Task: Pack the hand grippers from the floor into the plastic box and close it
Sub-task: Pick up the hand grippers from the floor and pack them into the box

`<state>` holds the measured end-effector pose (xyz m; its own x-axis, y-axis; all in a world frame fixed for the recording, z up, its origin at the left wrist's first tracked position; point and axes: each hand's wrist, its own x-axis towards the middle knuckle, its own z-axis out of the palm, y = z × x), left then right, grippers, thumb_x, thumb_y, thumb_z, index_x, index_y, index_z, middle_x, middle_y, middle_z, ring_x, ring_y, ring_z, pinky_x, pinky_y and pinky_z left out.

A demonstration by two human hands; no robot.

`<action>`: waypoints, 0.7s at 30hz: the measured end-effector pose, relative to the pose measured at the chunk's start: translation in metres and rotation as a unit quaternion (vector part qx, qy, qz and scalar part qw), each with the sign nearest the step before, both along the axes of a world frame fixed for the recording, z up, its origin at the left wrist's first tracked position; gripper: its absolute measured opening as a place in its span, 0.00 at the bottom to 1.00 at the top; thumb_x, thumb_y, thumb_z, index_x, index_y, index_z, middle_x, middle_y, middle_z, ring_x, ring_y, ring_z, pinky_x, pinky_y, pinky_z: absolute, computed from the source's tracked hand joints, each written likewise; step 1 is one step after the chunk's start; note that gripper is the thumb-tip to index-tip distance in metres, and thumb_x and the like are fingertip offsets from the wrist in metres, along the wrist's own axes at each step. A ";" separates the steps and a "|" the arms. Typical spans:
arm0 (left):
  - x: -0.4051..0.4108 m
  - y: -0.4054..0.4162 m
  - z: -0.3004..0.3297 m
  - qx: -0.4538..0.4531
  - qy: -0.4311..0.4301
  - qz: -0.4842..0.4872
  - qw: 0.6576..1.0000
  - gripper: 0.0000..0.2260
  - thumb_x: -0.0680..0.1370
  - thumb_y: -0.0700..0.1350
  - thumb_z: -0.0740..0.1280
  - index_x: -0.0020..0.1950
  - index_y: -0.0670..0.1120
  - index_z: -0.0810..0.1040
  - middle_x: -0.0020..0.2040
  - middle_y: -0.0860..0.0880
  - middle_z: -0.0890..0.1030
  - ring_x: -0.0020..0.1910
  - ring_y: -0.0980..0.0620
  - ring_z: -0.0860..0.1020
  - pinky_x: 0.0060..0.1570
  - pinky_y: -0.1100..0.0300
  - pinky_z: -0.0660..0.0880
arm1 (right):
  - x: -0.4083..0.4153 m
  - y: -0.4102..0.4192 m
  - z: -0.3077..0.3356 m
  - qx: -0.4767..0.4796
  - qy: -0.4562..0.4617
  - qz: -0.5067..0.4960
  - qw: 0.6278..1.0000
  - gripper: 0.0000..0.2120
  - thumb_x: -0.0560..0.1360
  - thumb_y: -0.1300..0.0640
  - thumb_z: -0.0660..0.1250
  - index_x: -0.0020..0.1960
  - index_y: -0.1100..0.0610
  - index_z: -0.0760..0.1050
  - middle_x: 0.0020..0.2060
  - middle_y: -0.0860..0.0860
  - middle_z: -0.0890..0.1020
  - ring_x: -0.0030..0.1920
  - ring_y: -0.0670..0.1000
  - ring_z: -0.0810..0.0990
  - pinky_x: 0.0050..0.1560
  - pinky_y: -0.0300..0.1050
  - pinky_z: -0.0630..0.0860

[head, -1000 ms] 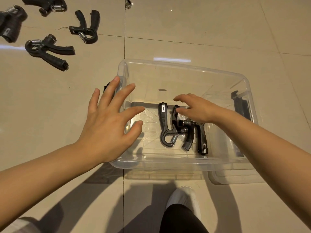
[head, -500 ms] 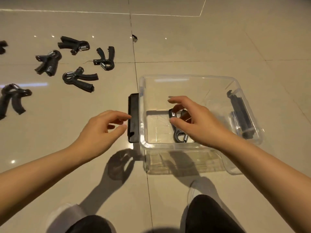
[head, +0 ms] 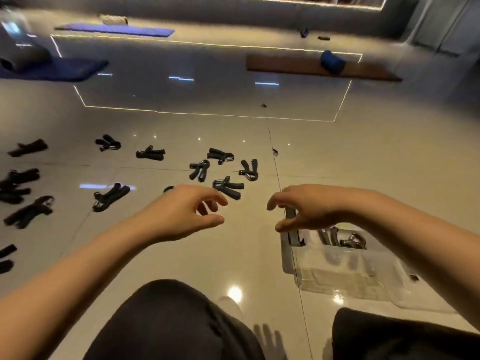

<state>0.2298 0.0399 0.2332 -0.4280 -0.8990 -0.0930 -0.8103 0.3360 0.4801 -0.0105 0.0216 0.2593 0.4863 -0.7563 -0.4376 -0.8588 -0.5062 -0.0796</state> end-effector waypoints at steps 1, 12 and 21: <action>0.010 0.013 0.009 -0.016 0.006 0.018 1.000 0.15 0.75 0.54 0.66 0.61 0.57 0.73 0.52 0.58 0.76 0.49 0.62 0.76 0.52 0.62 0.76 | 0.018 0.011 0.011 -0.013 0.002 0.014 1.000 0.25 0.76 0.44 0.62 0.71 0.47 0.63 0.68 0.49 0.69 0.65 0.51 0.69 0.64 0.47 0.67; 0.039 0.057 0.019 -0.059 -0.044 0.093 0.993 0.16 0.74 0.57 0.67 0.60 0.55 0.74 0.54 0.56 0.79 0.50 0.58 0.76 0.52 0.55 0.77 | 0.064 0.057 0.011 -0.176 -0.064 0.020 0.982 0.25 0.75 0.47 0.66 0.71 0.47 0.64 0.68 0.49 0.68 0.65 0.53 0.69 0.60 0.50 0.73; 0.092 0.002 0.014 -0.111 -0.152 0.129 0.974 0.16 0.77 0.57 0.63 0.63 0.55 0.72 0.55 0.54 0.79 0.52 0.54 0.76 0.50 0.56 0.76 | 0.101 -0.005 -0.015 -0.103 -0.069 0.006 0.992 0.29 0.74 0.47 0.68 0.72 0.47 0.62 0.69 0.47 0.66 0.65 0.51 0.69 0.62 0.49 0.71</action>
<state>0.3222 0.0424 0.2469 -0.1675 -0.9855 0.0278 -0.9750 0.1698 0.1437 0.0902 0.0165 0.2447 0.5400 -0.8170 -0.2025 -0.8410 -0.5335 -0.0902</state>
